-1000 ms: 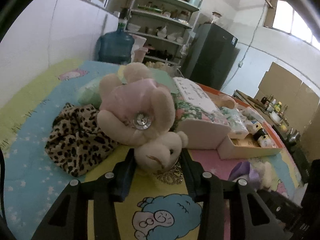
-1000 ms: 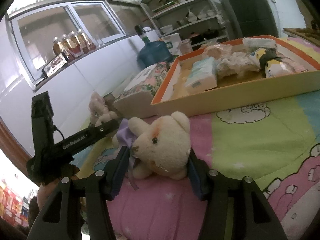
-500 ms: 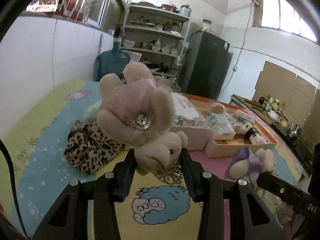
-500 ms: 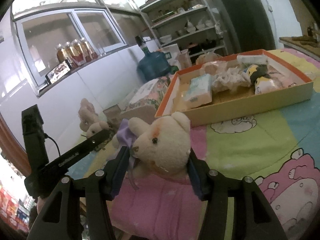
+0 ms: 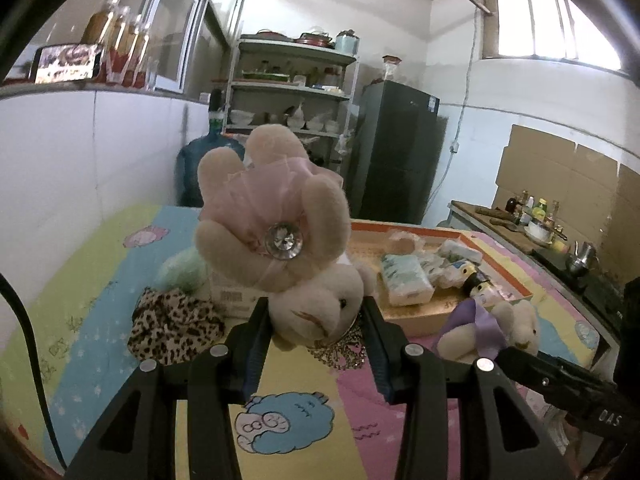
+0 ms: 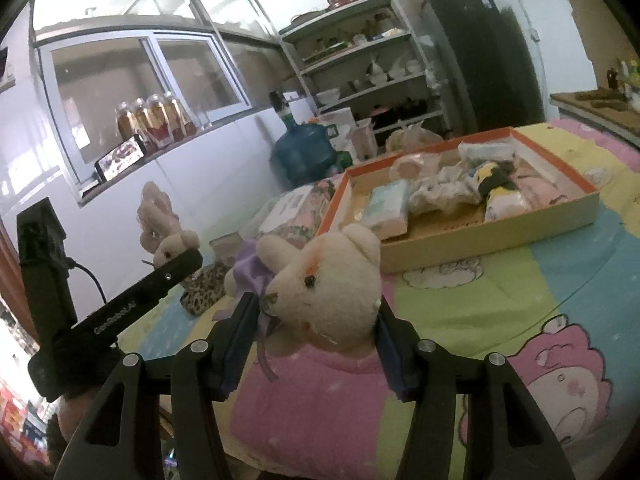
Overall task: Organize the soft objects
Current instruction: 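Lift the pink bunny with the left tool while the right tool carries the teddy bear toward the tray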
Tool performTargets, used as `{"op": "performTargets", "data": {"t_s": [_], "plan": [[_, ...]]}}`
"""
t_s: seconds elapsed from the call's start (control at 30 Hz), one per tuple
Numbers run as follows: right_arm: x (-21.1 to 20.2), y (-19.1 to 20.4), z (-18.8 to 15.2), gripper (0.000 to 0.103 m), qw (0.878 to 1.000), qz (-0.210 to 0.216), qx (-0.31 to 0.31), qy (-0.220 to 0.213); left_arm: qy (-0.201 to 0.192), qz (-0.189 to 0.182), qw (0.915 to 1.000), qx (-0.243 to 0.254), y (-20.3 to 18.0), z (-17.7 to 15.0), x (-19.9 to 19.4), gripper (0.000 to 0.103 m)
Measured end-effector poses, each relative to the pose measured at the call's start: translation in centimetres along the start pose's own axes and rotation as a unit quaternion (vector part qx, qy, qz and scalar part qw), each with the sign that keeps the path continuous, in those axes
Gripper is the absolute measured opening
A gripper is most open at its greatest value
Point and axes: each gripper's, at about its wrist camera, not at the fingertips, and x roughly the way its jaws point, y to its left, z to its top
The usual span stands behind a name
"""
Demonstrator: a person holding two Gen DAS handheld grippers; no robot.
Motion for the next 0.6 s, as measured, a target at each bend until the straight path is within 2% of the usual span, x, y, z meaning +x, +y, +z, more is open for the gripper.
{"op": "performTargets", "data": {"t_s": [0.6], "plan": [[-3.5, -2.2, 3.8, 0.058, 0.997, -0.048, -0.015, -0.060, -0.022, -0.023, 0.9988, 0.037, -4.4, 2.3, 0.5, 0.045]]}}
